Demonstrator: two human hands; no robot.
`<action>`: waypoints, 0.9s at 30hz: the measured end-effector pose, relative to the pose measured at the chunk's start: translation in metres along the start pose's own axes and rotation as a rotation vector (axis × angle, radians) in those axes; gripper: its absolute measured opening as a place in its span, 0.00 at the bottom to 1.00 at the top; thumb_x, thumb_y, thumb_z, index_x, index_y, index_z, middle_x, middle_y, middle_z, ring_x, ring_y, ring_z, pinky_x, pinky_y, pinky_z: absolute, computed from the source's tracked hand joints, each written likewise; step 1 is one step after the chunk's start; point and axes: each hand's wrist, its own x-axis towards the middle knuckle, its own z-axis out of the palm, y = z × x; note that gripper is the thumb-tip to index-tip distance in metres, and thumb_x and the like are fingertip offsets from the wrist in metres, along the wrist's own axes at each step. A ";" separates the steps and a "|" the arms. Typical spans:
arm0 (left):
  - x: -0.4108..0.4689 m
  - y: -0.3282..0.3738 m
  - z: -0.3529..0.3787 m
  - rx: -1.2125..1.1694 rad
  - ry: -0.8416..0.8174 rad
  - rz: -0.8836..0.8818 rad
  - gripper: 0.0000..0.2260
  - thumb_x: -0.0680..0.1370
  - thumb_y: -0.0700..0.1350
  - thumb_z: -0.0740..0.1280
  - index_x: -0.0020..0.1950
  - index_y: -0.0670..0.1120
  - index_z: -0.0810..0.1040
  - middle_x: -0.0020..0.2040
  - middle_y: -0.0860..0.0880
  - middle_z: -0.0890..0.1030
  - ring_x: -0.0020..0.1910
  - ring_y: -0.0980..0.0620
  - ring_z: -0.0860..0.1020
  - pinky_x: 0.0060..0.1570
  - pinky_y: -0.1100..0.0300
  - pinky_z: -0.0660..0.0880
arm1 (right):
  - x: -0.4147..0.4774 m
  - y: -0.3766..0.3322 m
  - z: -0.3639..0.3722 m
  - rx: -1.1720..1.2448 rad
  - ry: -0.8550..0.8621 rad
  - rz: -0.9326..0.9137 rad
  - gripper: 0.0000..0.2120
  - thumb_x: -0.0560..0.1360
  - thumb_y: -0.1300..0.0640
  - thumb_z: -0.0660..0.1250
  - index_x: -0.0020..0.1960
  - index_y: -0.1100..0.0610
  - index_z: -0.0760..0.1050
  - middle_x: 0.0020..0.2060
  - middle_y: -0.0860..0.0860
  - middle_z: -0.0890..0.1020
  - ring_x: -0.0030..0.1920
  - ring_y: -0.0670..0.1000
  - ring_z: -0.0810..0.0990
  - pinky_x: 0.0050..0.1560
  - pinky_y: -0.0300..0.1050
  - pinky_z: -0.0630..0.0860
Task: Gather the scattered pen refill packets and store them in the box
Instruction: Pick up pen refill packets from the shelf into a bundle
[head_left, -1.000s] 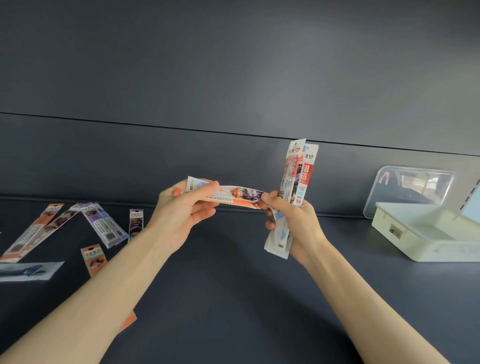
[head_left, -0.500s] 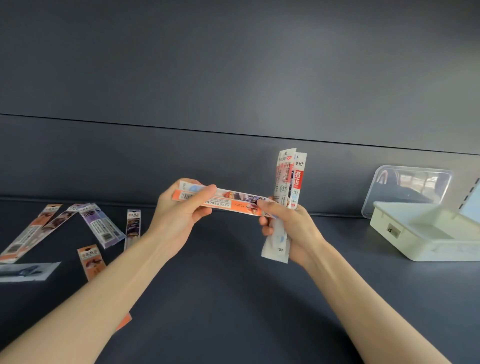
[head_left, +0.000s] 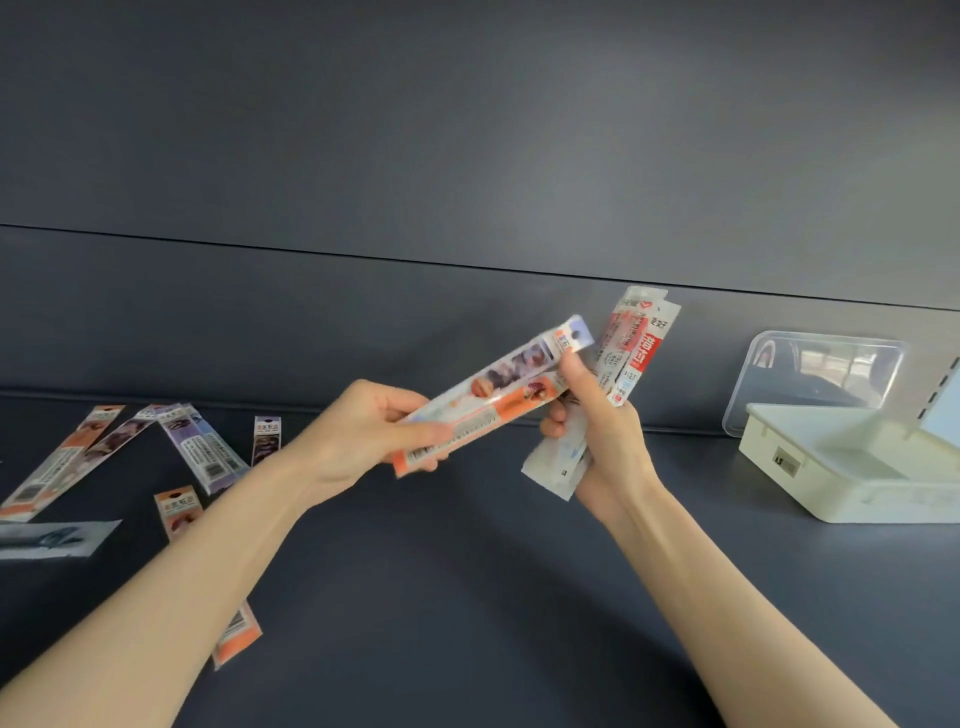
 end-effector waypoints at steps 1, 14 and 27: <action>0.002 0.000 0.001 -0.094 0.058 0.018 0.04 0.73 0.36 0.70 0.46 0.40 0.83 0.35 0.46 0.84 0.32 0.53 0.82 0.29 0.66 0.74 | 0.000 0.000 0.000 0.039 0.029 -0.001 0.13 0.66 0.50 0.73 0.45 0.56 0.74 0.31 0.49 0.76 0.26 0.45 0.69 0.26 0.36 0.68; -0.002 -0.011 0.039 -0.009 -0.185 0.029 0.09 0.77 0.43 0.66 0.51 0.41 0.83 0.44 0.45 0.86 0.45 0.50 0.84 0.46 0.56 0.81 | -0.010 0.014 0.010 -0.244 -0.141 0.085 0.07 0.75 0.60 0.67 0.52 0.58 0.78 0.46 0.54 0.86 0.47 0.56 0.84 0.51 0.58 0.80; -0.005 0.025 0.033 -0.035 -0.057 0.199 0.19 0.71 0.51 0.72 0.60 0.48 0.76 0.52 0.53 0.84 0.51 0.57 0.82 0.46 0.64 0.77 | -0.024 0.035 0.027 -0.481 -0.435 0.048 0.10 0.68 0.72 0.70 0.44 0.59 0.79 0.38 0.51 0.84 0.43 0.50 0.83 0.50 0.46 0.79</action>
